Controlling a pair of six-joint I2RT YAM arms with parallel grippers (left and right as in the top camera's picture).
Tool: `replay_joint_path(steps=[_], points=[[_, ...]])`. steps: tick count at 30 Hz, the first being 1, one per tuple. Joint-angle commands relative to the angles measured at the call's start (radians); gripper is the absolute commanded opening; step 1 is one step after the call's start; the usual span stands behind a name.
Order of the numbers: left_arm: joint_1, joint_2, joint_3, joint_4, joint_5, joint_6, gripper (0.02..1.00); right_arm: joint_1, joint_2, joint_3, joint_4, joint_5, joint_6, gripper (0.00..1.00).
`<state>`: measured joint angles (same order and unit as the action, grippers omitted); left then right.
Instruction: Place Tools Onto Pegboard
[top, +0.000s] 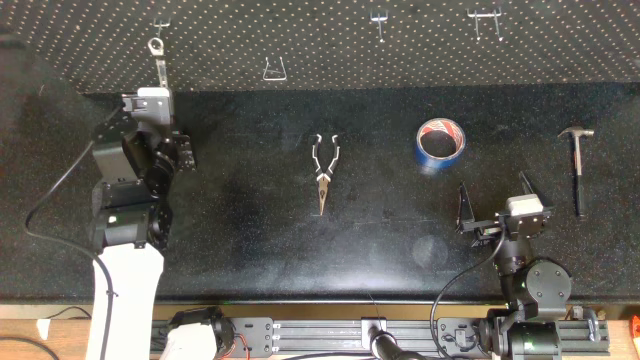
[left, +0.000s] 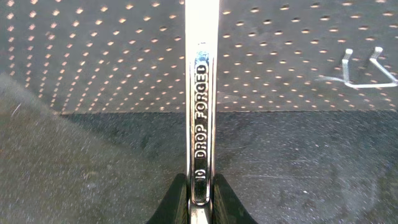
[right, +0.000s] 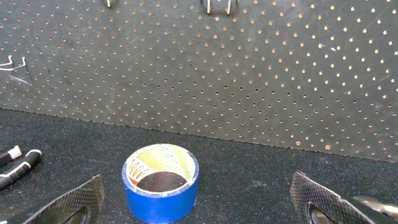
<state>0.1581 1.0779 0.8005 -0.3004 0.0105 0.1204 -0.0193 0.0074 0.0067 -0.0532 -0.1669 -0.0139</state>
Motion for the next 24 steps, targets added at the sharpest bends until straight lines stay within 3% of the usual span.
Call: replay_joint_path(steps=[1, 22, 24], points=[[-0.002, 0.038, 0.001, 0.037, -0.060, -0.064, 0.029, 0.008, -0.006, -0.003, -0.006, 0.000, -0.014, 0.976], [-0.002, 0.227, 0.001, 0.151, -0.055, -0.064, 0.034, 0.008, -0.006, -0.003, -0.006, 0.000, -0.014, 0.976], [-0.002, 0.239, 0.001, 0.152, -0.056, -0.064, 0.213, 0.008, -0.006, -0.003, -0.006, 0.000, -0.014, 0.976]])
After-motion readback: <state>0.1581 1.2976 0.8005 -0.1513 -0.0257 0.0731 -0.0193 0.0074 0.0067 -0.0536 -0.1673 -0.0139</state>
